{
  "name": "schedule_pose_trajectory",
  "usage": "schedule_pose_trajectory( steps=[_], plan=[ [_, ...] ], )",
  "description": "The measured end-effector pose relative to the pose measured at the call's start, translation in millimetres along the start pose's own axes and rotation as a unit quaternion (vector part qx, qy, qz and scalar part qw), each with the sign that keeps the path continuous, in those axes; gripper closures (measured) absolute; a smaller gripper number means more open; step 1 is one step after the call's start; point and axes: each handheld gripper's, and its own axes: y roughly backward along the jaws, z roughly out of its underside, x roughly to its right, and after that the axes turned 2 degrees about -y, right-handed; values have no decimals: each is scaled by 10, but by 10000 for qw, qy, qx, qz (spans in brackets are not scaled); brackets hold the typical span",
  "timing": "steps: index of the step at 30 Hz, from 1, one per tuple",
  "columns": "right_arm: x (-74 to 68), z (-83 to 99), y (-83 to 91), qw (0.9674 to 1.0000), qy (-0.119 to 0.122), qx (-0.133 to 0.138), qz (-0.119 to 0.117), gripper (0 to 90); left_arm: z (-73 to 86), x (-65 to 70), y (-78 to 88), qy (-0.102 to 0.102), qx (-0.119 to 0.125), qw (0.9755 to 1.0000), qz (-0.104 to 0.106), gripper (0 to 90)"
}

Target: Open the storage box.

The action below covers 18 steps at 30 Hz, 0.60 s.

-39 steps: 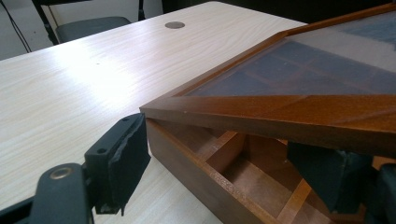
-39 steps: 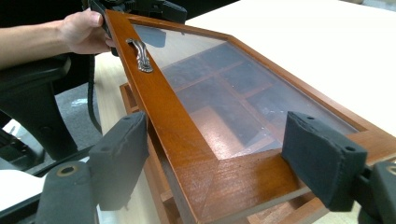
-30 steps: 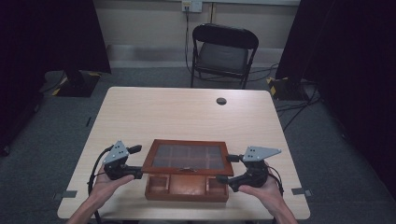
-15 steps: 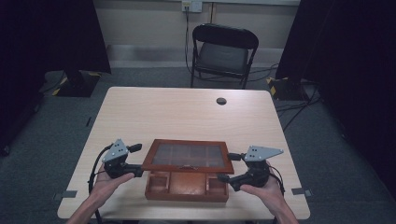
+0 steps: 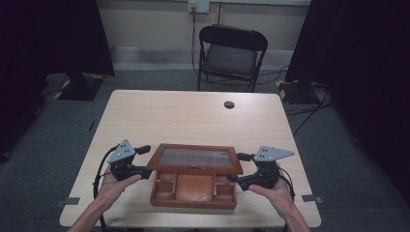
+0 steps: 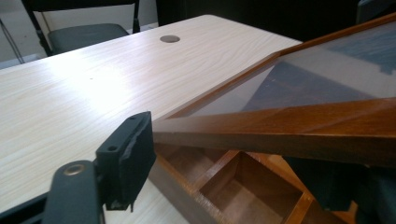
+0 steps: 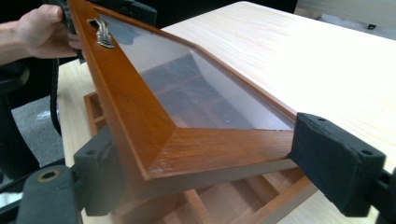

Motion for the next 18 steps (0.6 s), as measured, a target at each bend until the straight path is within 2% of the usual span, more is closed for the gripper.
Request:
schedule_pose_trajectory(
  steps=[7,8,12,14,18],
  plan=[
    [92,-43,-52,10000,-76,-13,14,189,-19,-28,-48,13,42,10000,85,290],
    [117,-47,-62,9999,-114,6,-2,194,-17,-38,-60,91,86,9999,103,296],
    [144,-64,-68,9998,-152,93,-44,199,-21,-65,-68,110,70,9999,65,320],
    [156,-89,-73,9998,-86,144,-44,243,-54,-104,-72,95,-27,9999,87,317],
    [194,-93,-92,9998,-95,168,-1,243,-91,-113,-75,1,-64,9998,170,359]
  ],
)
